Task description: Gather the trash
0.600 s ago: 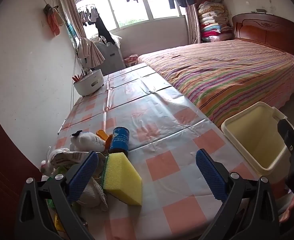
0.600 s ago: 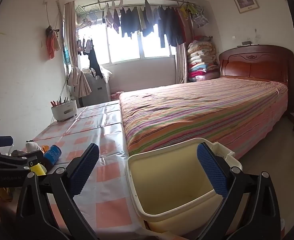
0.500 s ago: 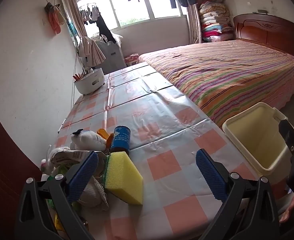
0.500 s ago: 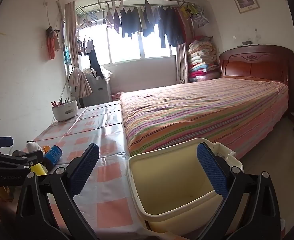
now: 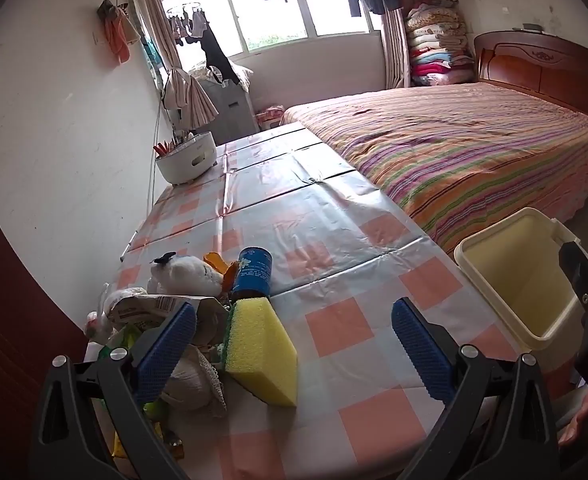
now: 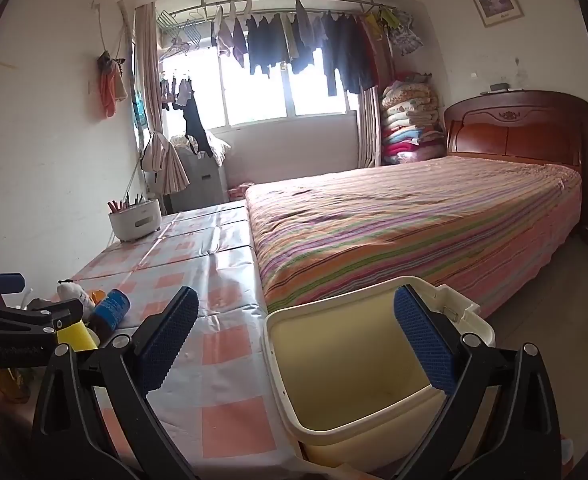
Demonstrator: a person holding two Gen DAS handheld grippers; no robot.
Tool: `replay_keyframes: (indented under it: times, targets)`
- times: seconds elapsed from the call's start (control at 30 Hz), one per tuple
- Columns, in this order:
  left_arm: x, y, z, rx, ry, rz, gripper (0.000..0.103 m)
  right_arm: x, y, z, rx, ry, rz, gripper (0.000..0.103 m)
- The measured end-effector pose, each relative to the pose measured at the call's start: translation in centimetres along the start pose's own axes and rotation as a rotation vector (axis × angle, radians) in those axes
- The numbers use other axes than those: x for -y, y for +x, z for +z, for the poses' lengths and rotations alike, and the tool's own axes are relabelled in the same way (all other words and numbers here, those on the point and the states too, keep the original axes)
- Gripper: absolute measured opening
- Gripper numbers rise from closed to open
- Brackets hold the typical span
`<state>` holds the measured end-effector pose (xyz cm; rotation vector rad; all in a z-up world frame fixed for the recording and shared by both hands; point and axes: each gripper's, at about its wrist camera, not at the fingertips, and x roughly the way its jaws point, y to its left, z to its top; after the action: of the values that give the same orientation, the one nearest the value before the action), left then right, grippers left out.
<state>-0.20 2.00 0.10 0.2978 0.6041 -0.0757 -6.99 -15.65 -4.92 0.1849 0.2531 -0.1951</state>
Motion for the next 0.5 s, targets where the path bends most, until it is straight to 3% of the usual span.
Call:
replay_keyframes:
  times: [0.5]
  targets:
    - [-0.56,0.06,0.26,-0.005,-0.012,0.007,0.096,-0.05,-0.38,0.15,-0.002,-0.003,0.009,0.097]
